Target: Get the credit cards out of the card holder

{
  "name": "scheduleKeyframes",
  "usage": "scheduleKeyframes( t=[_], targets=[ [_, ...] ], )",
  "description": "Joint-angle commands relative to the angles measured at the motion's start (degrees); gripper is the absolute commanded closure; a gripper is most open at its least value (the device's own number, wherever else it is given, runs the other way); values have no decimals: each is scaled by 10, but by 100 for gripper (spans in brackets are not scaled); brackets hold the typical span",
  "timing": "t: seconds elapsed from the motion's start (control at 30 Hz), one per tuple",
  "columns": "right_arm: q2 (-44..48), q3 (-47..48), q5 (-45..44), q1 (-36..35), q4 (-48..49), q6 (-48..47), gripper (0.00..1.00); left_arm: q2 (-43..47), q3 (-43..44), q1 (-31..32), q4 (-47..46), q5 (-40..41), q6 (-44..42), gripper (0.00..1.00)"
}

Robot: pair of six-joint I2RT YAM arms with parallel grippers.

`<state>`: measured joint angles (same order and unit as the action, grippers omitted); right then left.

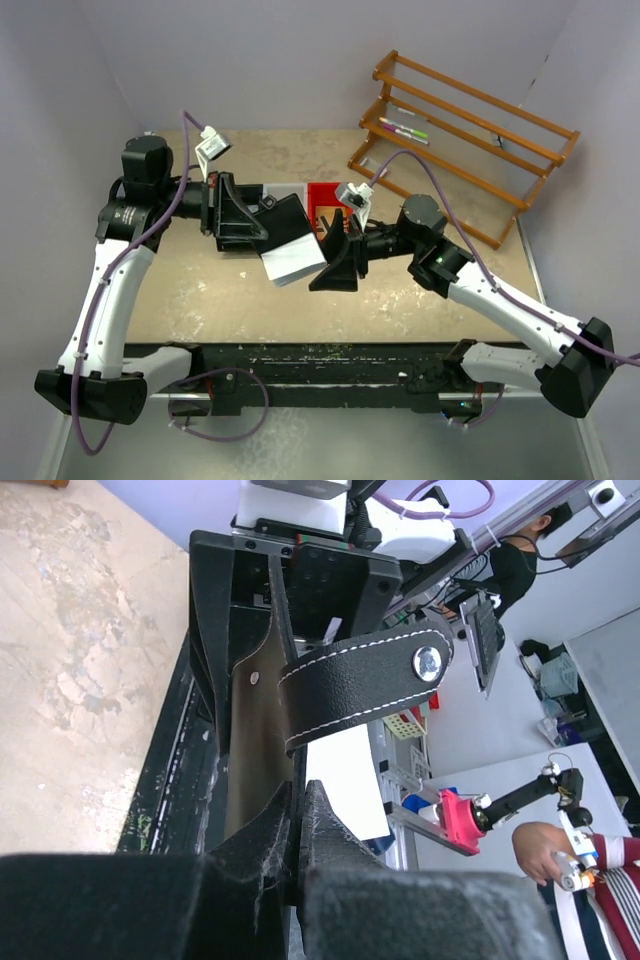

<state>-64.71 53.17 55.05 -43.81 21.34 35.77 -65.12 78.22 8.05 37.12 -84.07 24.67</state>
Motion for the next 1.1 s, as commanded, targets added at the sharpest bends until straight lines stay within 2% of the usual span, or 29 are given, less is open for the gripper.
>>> scheduleKeyframes(
  t=[0.0,0.1,0.27,0.47,0.77,0.83,0.97,1.07],
  targets=[
    [-3,18,34,0,38,8,35,21,18,-2,-75,-23,67,100],
    [0,10,24,-1,65,17,43,20,19,-2,-83,-20,74,100],
    [37,-27,-1,-1,77,33,51,14,19,-2,-86,-13,85,100],
    [68,-59,-83,-1,127,50,56,9,16,-3,-107,-10,112,100],
    [62,-62,-166,-1,156,74,63,13,11,-2,-111,-10,116,100],
    [61,-58,-174,-1,158,77,60,15,9,-2,-111,-10,115,100],
    [52,-51,-182,-2,179,90,47,15,7,-2,-110,-10,111,100],
    [47,-43,-194,-1,180,89,43,14,6,-2,-109,-11,112,100]
  ],
)
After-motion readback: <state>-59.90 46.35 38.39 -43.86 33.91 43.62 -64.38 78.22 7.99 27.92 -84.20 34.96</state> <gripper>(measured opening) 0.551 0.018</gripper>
